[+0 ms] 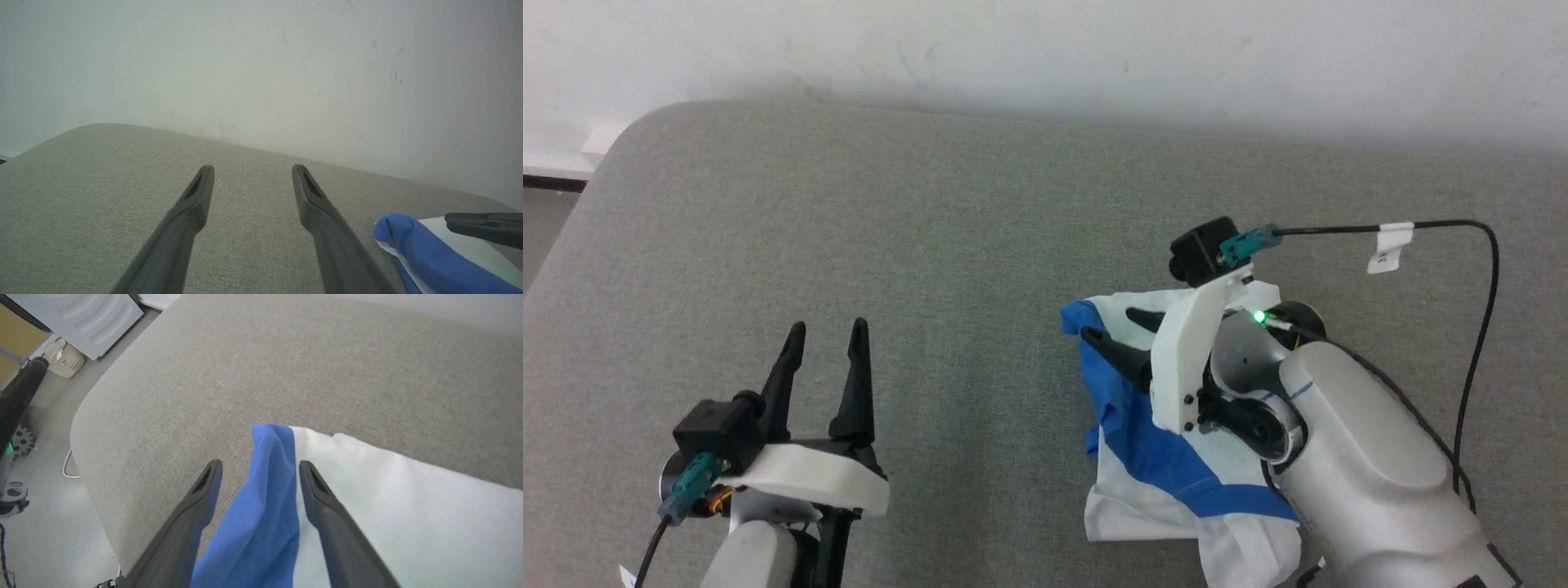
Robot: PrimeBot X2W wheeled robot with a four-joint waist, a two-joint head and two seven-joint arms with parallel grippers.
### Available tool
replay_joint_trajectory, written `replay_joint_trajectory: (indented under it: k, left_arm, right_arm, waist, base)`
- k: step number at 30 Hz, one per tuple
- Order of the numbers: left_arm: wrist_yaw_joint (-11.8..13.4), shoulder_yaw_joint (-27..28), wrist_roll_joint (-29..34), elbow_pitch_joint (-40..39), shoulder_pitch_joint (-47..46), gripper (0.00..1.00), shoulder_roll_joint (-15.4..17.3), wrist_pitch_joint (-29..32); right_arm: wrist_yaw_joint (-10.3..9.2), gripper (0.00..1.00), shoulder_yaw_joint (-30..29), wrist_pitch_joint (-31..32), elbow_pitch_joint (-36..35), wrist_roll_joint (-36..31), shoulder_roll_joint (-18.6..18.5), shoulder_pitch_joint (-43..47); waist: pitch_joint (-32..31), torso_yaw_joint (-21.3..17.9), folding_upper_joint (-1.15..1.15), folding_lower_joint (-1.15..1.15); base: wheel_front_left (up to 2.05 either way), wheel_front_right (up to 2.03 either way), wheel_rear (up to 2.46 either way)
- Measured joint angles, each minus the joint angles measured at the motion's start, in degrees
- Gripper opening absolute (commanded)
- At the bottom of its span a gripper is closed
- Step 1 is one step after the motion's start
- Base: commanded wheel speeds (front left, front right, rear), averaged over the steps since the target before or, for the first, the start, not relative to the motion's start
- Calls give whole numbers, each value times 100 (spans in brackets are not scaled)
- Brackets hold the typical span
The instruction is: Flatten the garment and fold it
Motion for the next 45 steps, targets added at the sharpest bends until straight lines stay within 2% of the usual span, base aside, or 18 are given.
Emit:
replay_joint_trajectory:
  k: [3, 6, 10, 12, 19, 30, 31, 32, 33, 39, 45]
  left_arm:
    - [0, 11, 1, 18, 7, 100, 3, 0]
    - [-1, 22, 1, 18, 24, 100, 13, 0]
    - [1, 29, 9, -21, 48, 100, 18, 0]
    - [2, 32, 10, -44, 58, 100, 20, 0]
    - [7, 3, 11, -93, 57, 100, 9, 0]
    - [0, -20, 10, -13, 43, 100, 5, 0]
    - [-1, -22, 10, -13, 43, 100, 4, 0]
    - [-1, -23, 10, -12, 43, 100, 3, 0]
    - [-1, -23, 10, -12, 43, 100, 2, 0]
    - [-3, 11, 10, -10, 42, 100, 4, 0]
    - [8, 110, 31, -127, 79, 100, 18, -1]
  right_arm:
    - [0, 100, -275, -168, -311, 109, -15, -9]
    - [0, 100, -764, -289, -595, 1, -183, 34]
    - [0, 100, -1521, -67, -683, -740, -570, 412]
    - [-1, 100, -1782, 183, -724, -1040, -608, 680]
    - [-1, 100, -1886, 849, -1070, -1571, -165, 1229]
    - [-1, 100, -1879, 1084, -590, -2291, -99, 1288]
    - [-1, 55, -1875, 1088, -531, -2316, -99, 1266]
    - [-1, 23, -1881, 1074, -495, -2335, -99, 1244]
    - [0, 0, -1890, 1045, -460, -2335, -98, 1217]
    - [-1, 0, -1713, 872, -472, -2184, -197, 1111]
    - [8, 0, -1090, 1044, -945, -1756, -721, 1077]
  waist:
    - [-67, -55, 0, 0]
    - [-130, -117, 0, 0]
    - [-184, -208, 0, 0]
    - [-190, -252, 0, 0]
    - [-81, -284, 0, 0]
    - [84, -81, 0, -1]
    - [94, -70, 0, 0]
    - [103, -62, 0, 0]
    - [111, -56, 0, -1]
    - [124, -125, 0, 0]
    - [114, -473, 0, 0]
  base:
    - [0, 0, 0]
    - [0, 0, 0]
    - [0, 0, 0]
    - [0, 0, 0]
    - [0, 0, 0]
    - [0, 0, 0]
    - [0, 0, 0]
    - [0, 0, 0]
    - [0, 0, 0]
    - [0, 0, 0]
    - [0, 0, 0]
